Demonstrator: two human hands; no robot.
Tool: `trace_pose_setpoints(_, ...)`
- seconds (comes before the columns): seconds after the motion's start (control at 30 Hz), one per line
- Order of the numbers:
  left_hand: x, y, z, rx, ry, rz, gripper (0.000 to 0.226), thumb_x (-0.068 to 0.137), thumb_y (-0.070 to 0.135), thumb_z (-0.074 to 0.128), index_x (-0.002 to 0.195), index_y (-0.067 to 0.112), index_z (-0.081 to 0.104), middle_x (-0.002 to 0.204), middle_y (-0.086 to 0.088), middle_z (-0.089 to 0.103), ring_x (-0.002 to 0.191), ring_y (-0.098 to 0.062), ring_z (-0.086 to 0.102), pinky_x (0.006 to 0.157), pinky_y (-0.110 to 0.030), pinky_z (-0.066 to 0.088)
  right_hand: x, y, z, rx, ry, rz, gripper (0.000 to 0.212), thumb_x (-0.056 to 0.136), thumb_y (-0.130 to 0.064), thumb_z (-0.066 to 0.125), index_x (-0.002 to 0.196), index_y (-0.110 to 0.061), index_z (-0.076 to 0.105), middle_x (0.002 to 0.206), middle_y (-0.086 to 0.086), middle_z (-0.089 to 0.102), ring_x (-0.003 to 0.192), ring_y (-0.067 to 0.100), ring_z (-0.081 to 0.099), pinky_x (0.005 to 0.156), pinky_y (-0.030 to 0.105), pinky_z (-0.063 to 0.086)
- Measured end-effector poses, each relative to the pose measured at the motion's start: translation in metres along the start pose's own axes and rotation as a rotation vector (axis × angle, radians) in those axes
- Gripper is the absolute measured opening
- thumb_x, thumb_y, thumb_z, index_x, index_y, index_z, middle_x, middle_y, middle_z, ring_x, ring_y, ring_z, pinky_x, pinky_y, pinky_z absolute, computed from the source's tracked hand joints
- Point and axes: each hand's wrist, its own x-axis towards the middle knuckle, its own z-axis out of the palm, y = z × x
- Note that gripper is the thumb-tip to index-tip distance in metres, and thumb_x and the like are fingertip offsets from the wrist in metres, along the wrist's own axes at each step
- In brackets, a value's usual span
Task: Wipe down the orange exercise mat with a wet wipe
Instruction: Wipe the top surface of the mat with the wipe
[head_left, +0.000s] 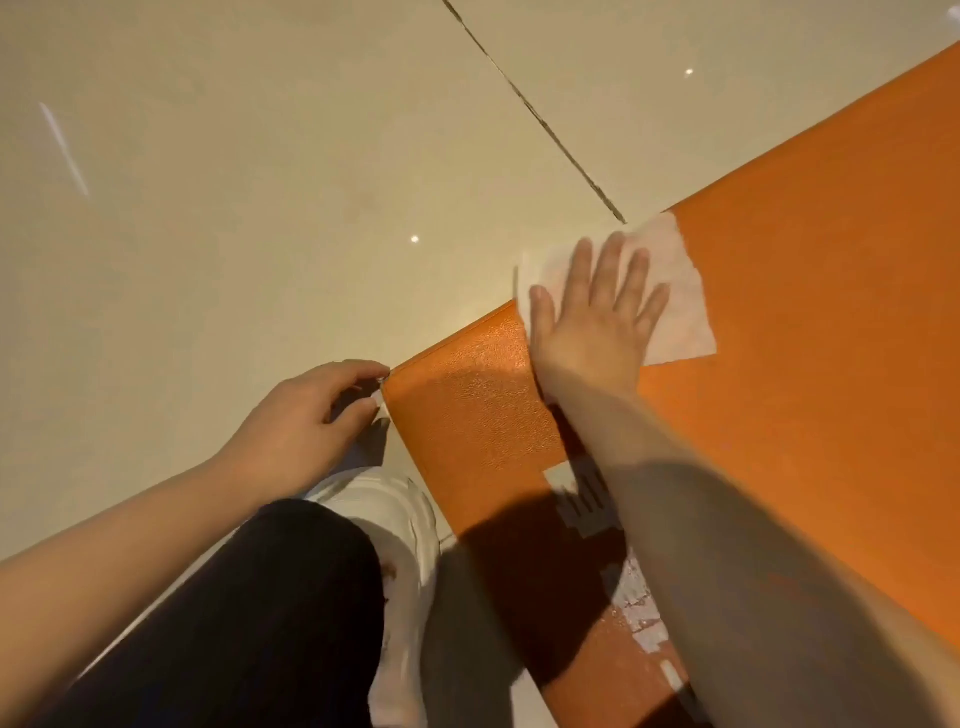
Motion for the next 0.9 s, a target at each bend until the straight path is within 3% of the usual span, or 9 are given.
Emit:
trace_pose_setpoints(0.1, -0.01, 0.004, 0.004, -0.022, 0.009, 0.016, 0.038, 0.1, 0.016, 0.051, 0.138, 0.022, 0.052, 0.124, 0.008, 0.058, 0.112, -0.009, 0.054, 0.096, -0.025, 0.039, -0.05, -0.052, 0.017, -0.098, -0.091, -0.255, 0.064, 0.102, -0.053, 0.008, 0.156, -0.022, -0.007, 0.163, 0.006, -0.016, 0.148, 0.032, -0.022, 0.117, 0.056, -0.015)
trace_pose_setpoints(0.2, -0.016, 0.005, 0.007, 0.036, 0.026, 0.087, 0.041, 0.099, 0.011, 0.051, 0.139, 0.019, 0.051, 0.124, 0.001, 0.061, 0.111, -0.016, 0.057, 0.092, -0.028, 0.042, -0.084, -0.071, 0.025, -0.179, -0.151, -0.605, 0.056, 0.105, -0.047, 0.018, 0.156, -0.025, 0.013, 0.165, 0.001, -0.01, 0.149, 0.029, -0.016, 0.117, 0.054, -0.016)
trace_pose_setpoints(0.27, -0.02, 0.0, 0.009, 0.036, 0.046, 0.069, 0.04, 0.099, 0.011, 0.05, 0.138, 0.02, 0.052, 0.125, -0.003, 0.062, 0.113, -0.02, 0.058, 0.093, -0.03, 0.043, -0.094, -0.059, 0.025, -0.181, -0.136, -0.709, 0.054, 0.105, -0.044, 0.022, 0.156, -0.028, 0.015, 0.165, -0.002, -0.006, 0.151, 0.024, -0.011, 0.119, 0.05, -0.014)
trace_pose_setpoints(0.43, -0.016, -0.006, 0.012, 0.03, 0.05, 0.032, 0.039, 0.101, 0.013, 0.049, 0.14, 0.017, 0.051, 0.136, -0.006, 0.056, 0.118, -0.02, 0.055, 0.095, -0.026, 0.039, -0.116, 0.019, 0.023, -0.035, -0.112, -0.567, 0.056, 0.103, -0.053, 0.02, 0.155, -0.034, 0.02, 0.163, -0.007, 0.008, 0.152, 0.019, 0.002, 0.121, 0.045, -0.005)
trace_pose_setpoints(0.6, -0.002, 0.005, 0.013, 0.025, 0.022, 0.095, 0.042, 0.101, 0.013, 0.049, 0.142, 0.017, 0.049, 0.14, -0.006, 0.053, 0.126, -0.021, 0.05, 0.1, -0.029, 0.037, -0.174, 0.073, 0.031, -0.115, -0.098, -0.521, 0.057, 0.102, -0.049, 0.026, 0.154, -0.026, 0.027, 0.162, 0.002, 0.019, 0.15, 0.032, 0.011, 0.119, 0.053, 0.004)
trace_pose_setpoints(0.7, 0.005, 0.012, 0.014, 0.021, 0.031, 0.093, 0.042, 0.101, 0.011, 0.048, 0.142, 0.016, 0.048, 0.138, -0.009, 0.053, 0.127, -0.023, 0.048, 0.098, -0.028, 0.035, -0.164, 0.048, 0.034, -0.116, -0.11, -0.562, 0.057, 0.1, -0.049, 0.028, 0.153, -0.026, 0.027, 0.162, 0.003, 0.019, 0.149, 0.034, 0.011, 0.119, 0.058, 0.004)
trace_pose_setpoints(0.9, 0.001, 0.01, 0.009, 0.045, 0.039, 0.034, 0.041, 0.103, 0.012, 0.044, 0.143, 0.017, 0.046, 0.139, -0.004, 0.054, 0.124, -0.017, 0.05, 0.094, -0.02, 0.031, -0.085, -0.024, 0.033, -0.09, -0.097, -0.666, 0.059, 0.098, -0.052, 0.019, 0.154, -0.032, 0.026, 0.163, -0.003, 0.017, 0.151, 0.024, 0.011, 0.121, 0.052, 0.002)
